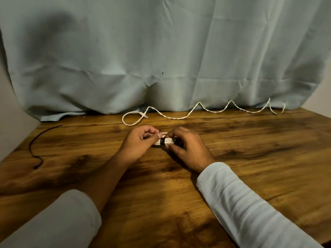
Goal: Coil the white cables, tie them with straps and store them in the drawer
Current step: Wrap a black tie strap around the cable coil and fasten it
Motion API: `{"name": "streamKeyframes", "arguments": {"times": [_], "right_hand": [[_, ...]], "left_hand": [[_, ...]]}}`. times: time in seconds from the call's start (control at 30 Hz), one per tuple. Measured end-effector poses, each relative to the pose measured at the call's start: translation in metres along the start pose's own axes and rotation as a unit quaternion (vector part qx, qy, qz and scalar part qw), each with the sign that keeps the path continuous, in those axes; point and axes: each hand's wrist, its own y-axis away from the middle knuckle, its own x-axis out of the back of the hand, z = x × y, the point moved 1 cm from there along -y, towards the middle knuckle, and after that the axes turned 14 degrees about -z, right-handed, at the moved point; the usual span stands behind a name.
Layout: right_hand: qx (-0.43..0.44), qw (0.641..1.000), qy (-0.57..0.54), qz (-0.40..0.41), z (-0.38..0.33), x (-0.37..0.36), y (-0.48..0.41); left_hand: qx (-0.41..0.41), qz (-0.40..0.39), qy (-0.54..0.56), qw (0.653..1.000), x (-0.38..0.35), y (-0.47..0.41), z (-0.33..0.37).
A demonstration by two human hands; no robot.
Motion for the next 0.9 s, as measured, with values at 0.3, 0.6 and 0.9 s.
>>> {"name": "streamKeyframes", "arguments": {"times": [0.3,0.6,0.9], "right_hand": [[-0.009,0.995,-0.062,0.076,0.004,0.003,-0.001],[-0.048,0.983,-0.175,0.013,0.012,0.006,-0.001],[-0.042,0.897,-0.439,0.029,0.008,0.005,0.0]], "left_hand": [[-0.081,0.014,-0.144,0.986,-0.007,0.009,0.016],[-0.044,0.03,-0.114,0.992,-0.007,0.008,0.014],[0.012,0.03,-0.106,0.994,-0.01,0.0,0.006]]}}
